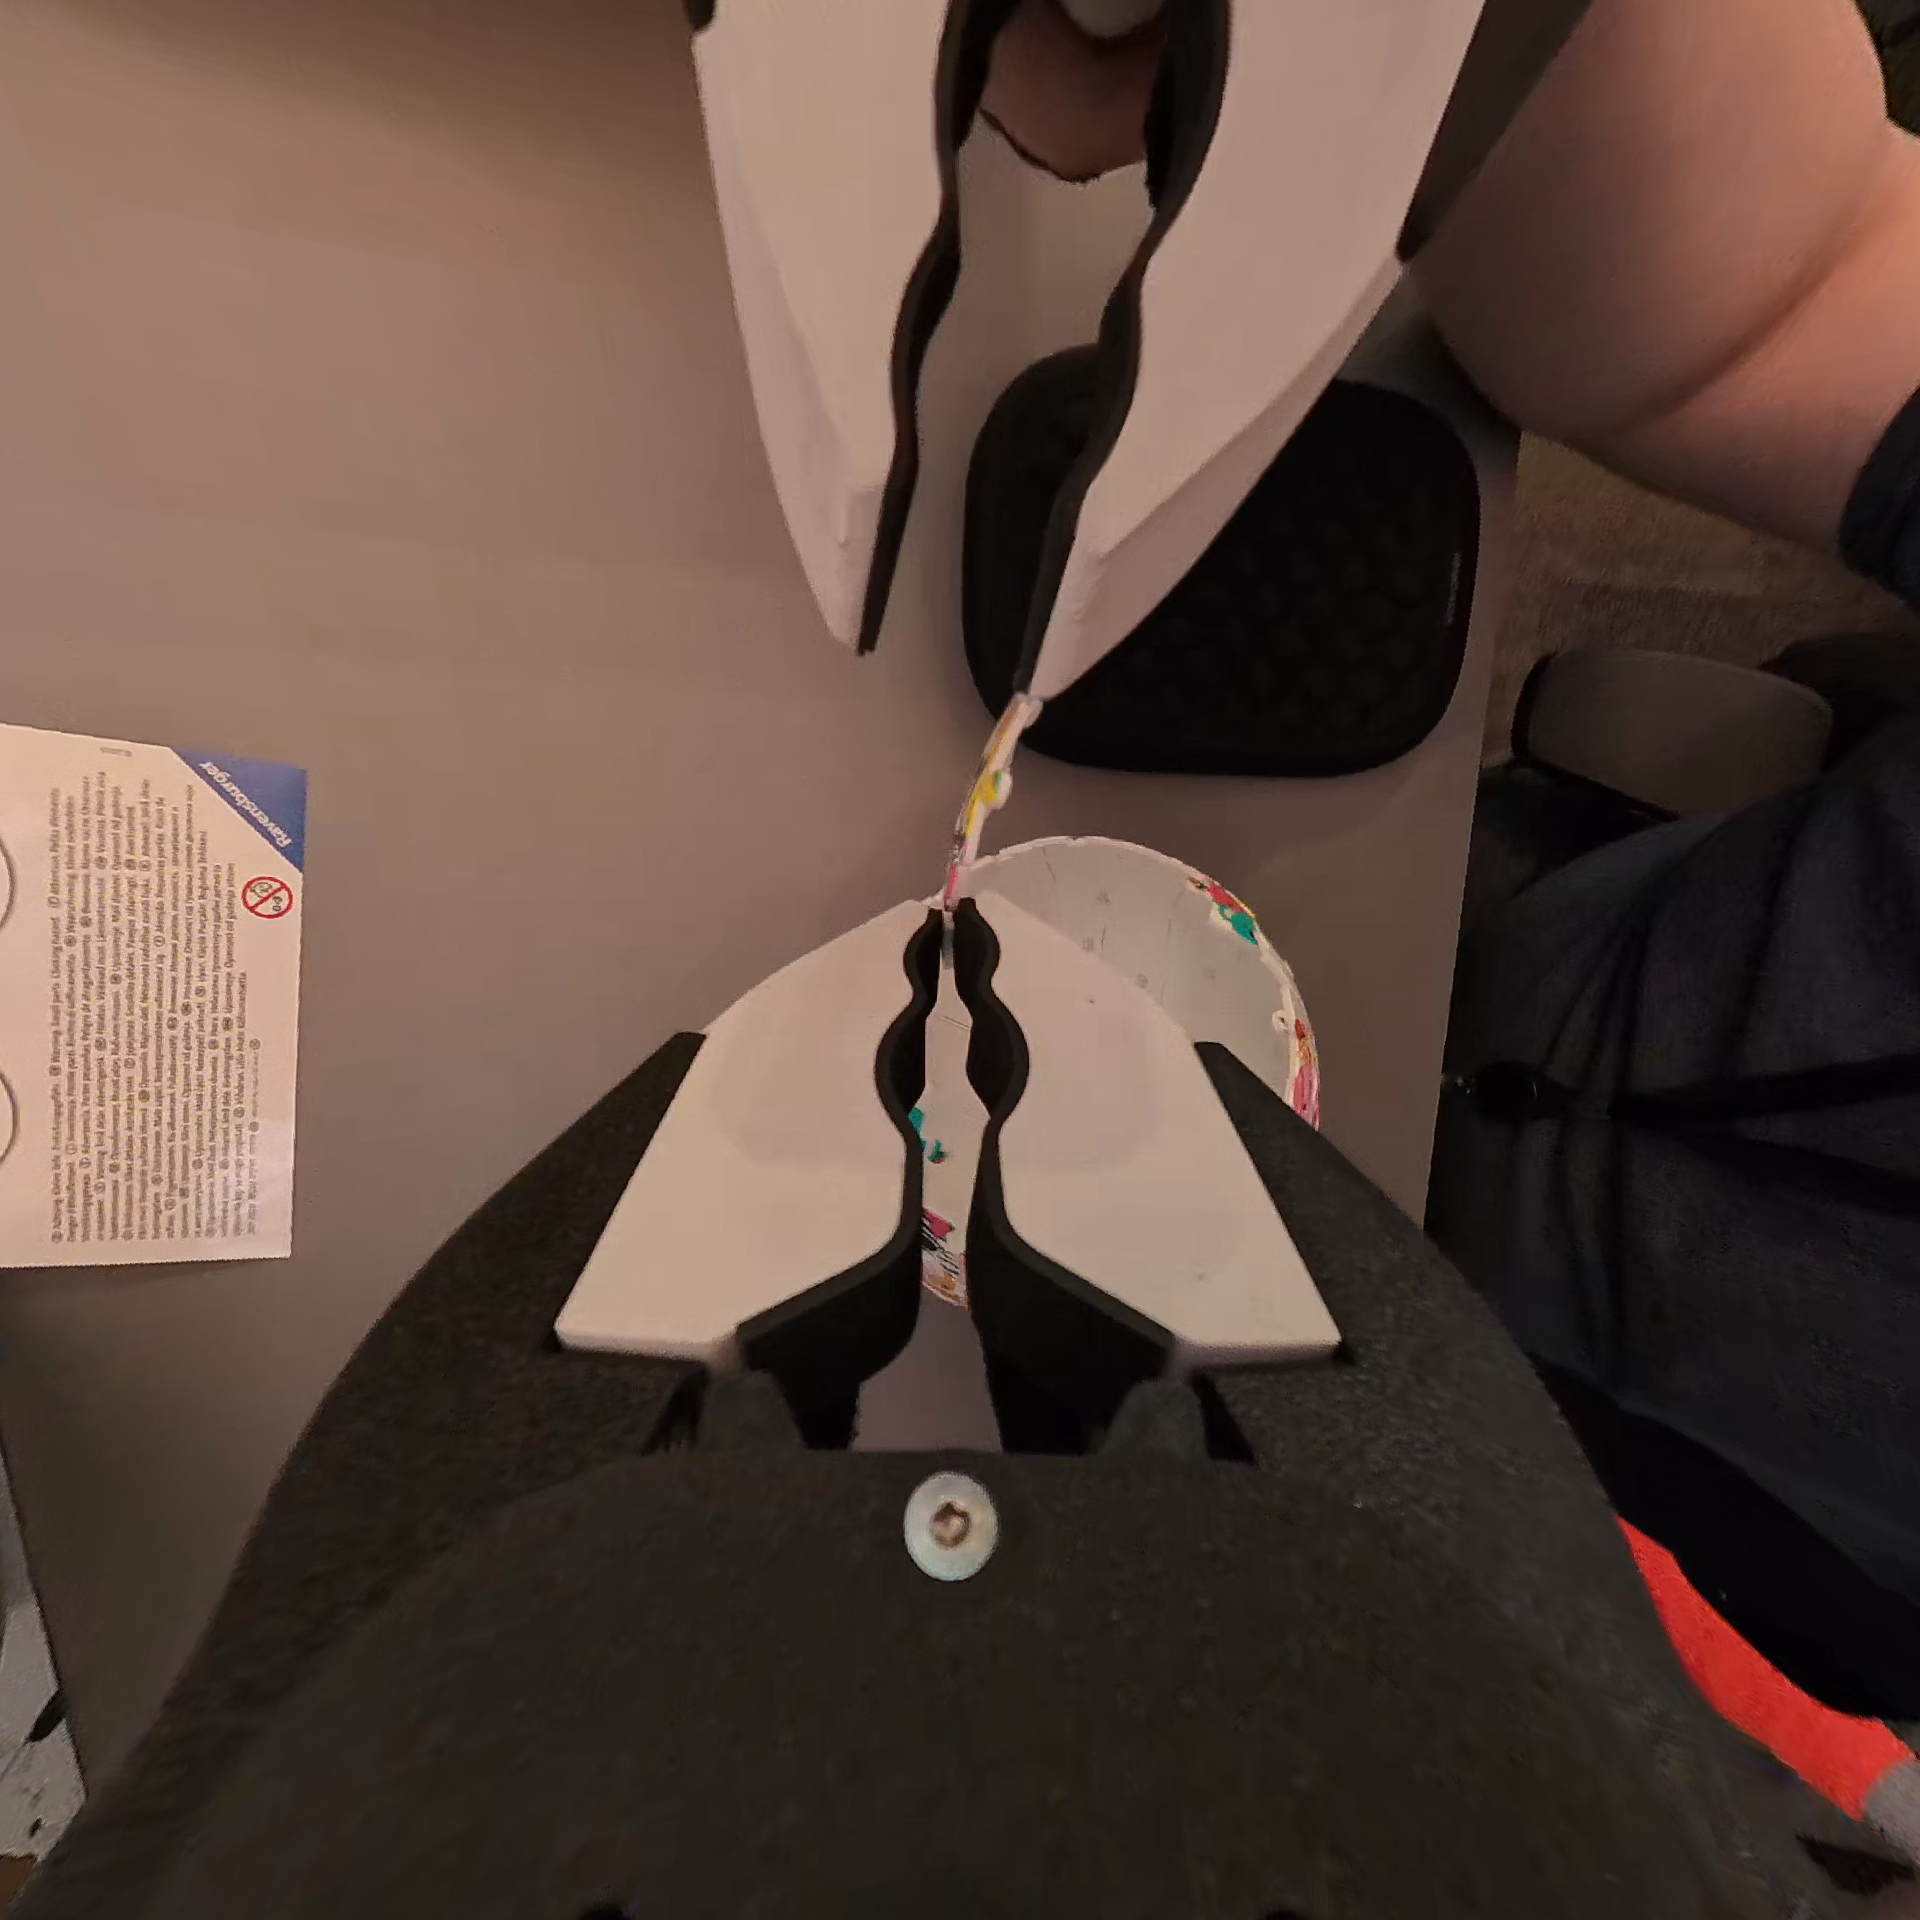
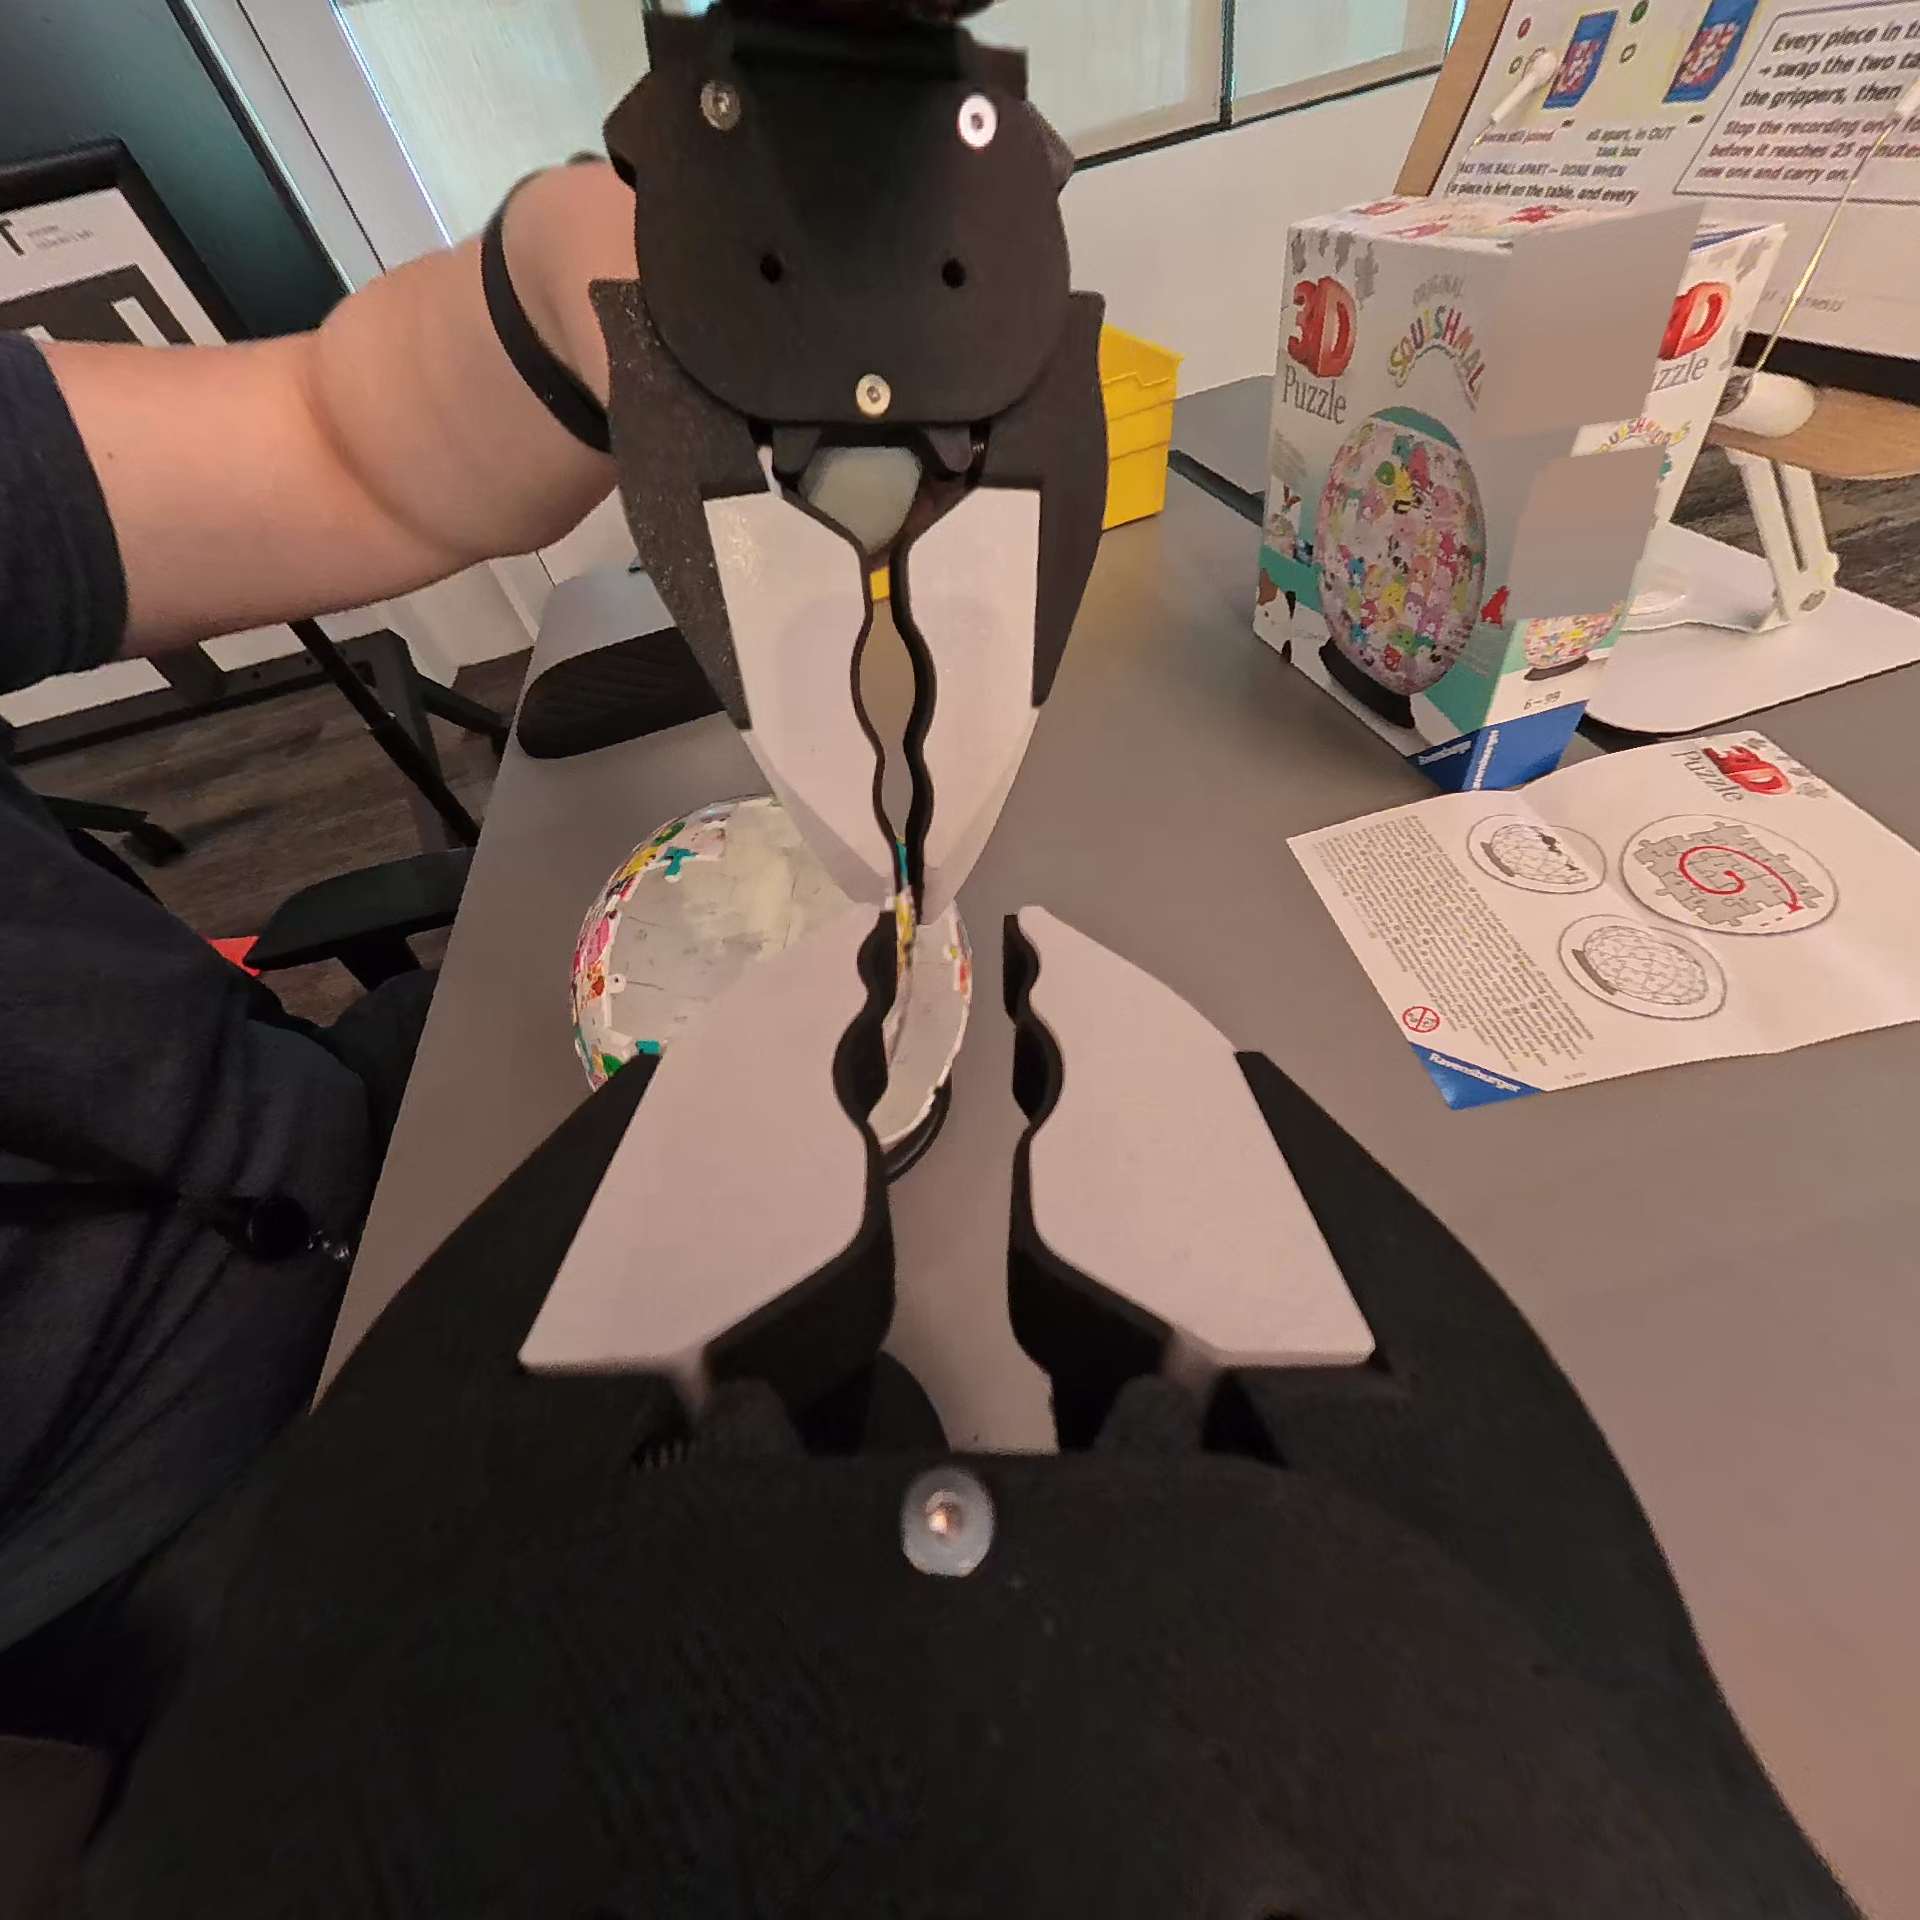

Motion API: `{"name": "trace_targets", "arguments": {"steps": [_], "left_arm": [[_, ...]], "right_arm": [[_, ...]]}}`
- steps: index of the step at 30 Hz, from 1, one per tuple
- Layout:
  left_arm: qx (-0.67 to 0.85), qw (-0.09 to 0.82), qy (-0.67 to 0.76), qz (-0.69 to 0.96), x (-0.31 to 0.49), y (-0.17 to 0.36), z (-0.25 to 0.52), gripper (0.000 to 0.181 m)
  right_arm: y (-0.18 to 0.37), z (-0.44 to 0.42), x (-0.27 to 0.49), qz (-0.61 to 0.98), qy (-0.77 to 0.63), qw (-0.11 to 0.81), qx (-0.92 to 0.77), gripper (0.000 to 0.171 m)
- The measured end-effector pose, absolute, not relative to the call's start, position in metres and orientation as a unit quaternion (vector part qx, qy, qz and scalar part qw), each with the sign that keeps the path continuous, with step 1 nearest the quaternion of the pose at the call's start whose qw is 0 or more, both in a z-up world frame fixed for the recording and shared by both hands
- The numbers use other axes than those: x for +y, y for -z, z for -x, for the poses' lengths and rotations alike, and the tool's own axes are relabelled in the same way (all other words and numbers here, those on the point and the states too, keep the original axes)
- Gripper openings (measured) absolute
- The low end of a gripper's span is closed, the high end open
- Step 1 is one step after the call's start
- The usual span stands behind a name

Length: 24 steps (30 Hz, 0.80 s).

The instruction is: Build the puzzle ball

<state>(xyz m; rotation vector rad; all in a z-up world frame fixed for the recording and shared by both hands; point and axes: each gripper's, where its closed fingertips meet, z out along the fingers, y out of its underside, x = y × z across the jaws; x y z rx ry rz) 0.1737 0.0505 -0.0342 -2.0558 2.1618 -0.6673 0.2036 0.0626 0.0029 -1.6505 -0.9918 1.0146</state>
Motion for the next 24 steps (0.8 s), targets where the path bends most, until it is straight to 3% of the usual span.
{"name": "trace_targets", "arguments": {"steps": [24], "left_arm": [[0.79,-0.105,0.067,0.6,0.057,0.053,-0.168,0.002]], "right_arm": [[0.028,-0.185,0.054,0.711,-0.418,0.377,-0.42,0.023]]}}
